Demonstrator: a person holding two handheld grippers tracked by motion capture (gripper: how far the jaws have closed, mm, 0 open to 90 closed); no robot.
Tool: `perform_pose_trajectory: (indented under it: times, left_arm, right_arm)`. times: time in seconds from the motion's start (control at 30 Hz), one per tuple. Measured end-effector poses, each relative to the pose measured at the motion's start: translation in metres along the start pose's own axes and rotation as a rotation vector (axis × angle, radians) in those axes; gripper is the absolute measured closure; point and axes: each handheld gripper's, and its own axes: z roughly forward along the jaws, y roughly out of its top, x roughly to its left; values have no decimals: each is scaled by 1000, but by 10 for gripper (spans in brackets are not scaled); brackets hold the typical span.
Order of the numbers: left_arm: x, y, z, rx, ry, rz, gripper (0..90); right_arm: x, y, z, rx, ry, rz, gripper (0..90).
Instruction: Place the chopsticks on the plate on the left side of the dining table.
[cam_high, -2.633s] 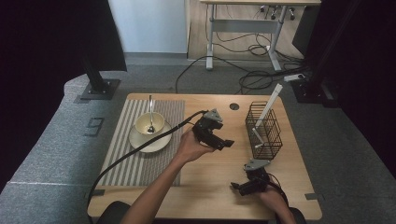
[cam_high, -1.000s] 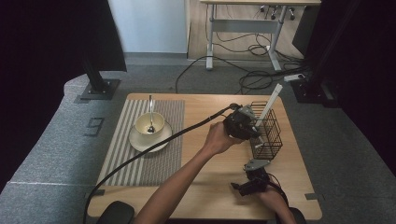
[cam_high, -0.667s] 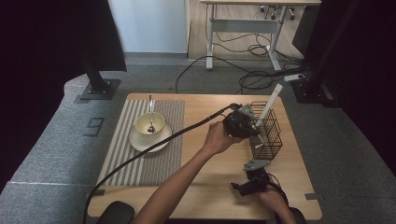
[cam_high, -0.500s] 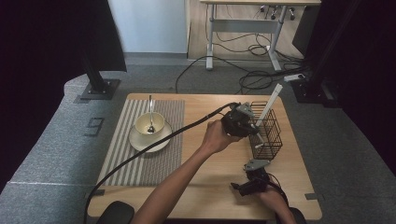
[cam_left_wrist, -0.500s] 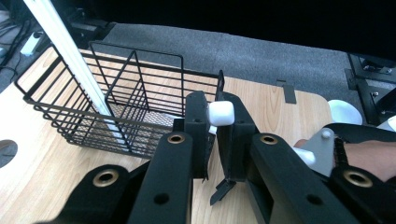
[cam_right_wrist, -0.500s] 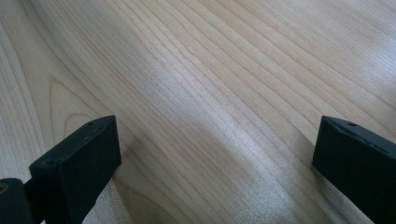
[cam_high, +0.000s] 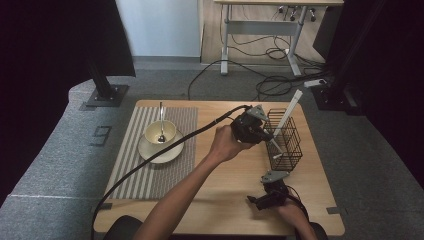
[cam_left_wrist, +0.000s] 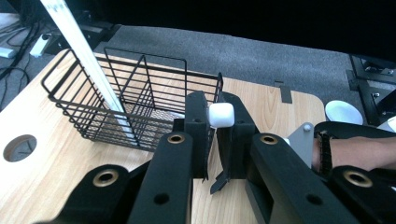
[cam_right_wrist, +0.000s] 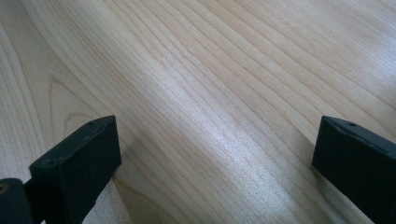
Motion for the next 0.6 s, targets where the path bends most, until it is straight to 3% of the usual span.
perform_pose_trajectory:
  times: [0.27, 0.6]
  left_arm:
    - [0, 3, -23, -7, 8, 5, 826]
    - [11, -9, -62, -67, 31, -52, 827]
  right_arm:
    - [0, 0, 0, 1, 0, -1, 1]
    - [0, 0, 0, 0, 1, -5, 1]
